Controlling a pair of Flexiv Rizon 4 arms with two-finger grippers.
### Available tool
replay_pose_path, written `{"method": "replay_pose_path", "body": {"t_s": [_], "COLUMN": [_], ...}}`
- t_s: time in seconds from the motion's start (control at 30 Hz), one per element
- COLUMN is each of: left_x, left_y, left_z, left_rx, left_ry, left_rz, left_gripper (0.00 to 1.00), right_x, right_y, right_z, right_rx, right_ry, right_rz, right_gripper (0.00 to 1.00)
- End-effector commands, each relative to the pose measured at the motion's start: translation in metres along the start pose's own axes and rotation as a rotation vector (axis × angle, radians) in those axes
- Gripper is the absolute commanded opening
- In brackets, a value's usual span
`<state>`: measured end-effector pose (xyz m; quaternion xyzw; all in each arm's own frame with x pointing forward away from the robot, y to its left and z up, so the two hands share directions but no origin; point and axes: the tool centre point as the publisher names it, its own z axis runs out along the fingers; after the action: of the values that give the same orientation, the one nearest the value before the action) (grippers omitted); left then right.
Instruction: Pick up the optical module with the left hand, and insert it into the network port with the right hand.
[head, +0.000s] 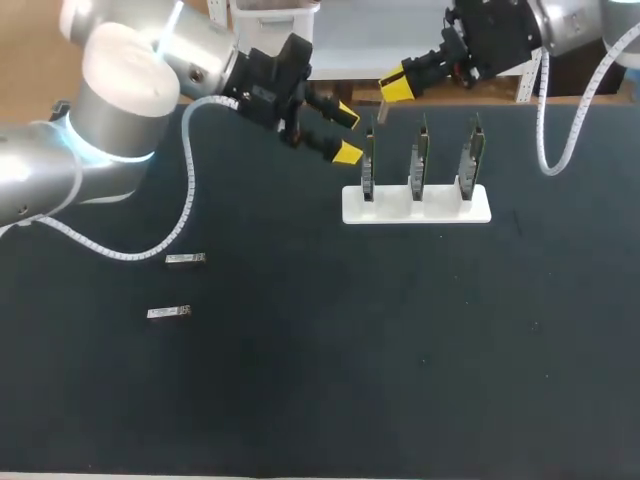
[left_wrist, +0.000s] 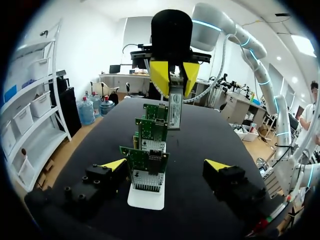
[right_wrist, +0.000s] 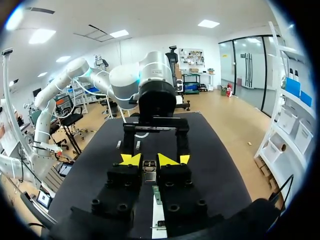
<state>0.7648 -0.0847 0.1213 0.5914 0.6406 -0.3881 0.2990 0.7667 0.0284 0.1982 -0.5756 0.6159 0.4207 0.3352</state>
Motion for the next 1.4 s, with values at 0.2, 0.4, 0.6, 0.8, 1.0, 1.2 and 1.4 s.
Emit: {"method": "replay_pose_path", "body": {"t_s": [0.2,0.4,0.6,0.8,1.0,1.2,1.4], "left_x": [0.002,0.004,0.005,0.006,0.007,0.01,0.012], "left_y": [0.002,0.002,0.002,0.0,-0.002,-0.005,-0.008], "left_z": [0.0,0.001,0.001,0.001,0.003,0.004,0.005], "left_rx": [0.001,0.007,0.01,0.014,0.019,0.026,0.033], "left_ry": [0.018,0.024,0.027,0.026,0.03,0.044,0.049], "left_rz": [-0.005,-0.005,-0.005,-0.008,-0.007,-0.004,-0.005], "left_gripper": [1.0,1.0,1.0,1.0,1.0,1.0,1.0], "right_x": [0.0,0.001,0.001,0.001,0.001,0.001,0.001], "right_y": [0.002,0.002,0.002,0.002,0.002,0.002,0.003], "right_z": [0.0,0.0,0.0,0.001,0.001,0.003,0.004], "right_rx": [0.0,0.001,-0.001,-0.003,-0.004,-0.007,-0.007], "right_ry": [-0.002,0.0,0.005,0.006,0.009,0.011,0.011], "right_rz": [-0.004,-0.002,-0.003,-0.005,-0.005,-0.005,-0.005], "right_gripper": [0.0,0.0,0.0,0.0,0.0,0.0,0.0]}}
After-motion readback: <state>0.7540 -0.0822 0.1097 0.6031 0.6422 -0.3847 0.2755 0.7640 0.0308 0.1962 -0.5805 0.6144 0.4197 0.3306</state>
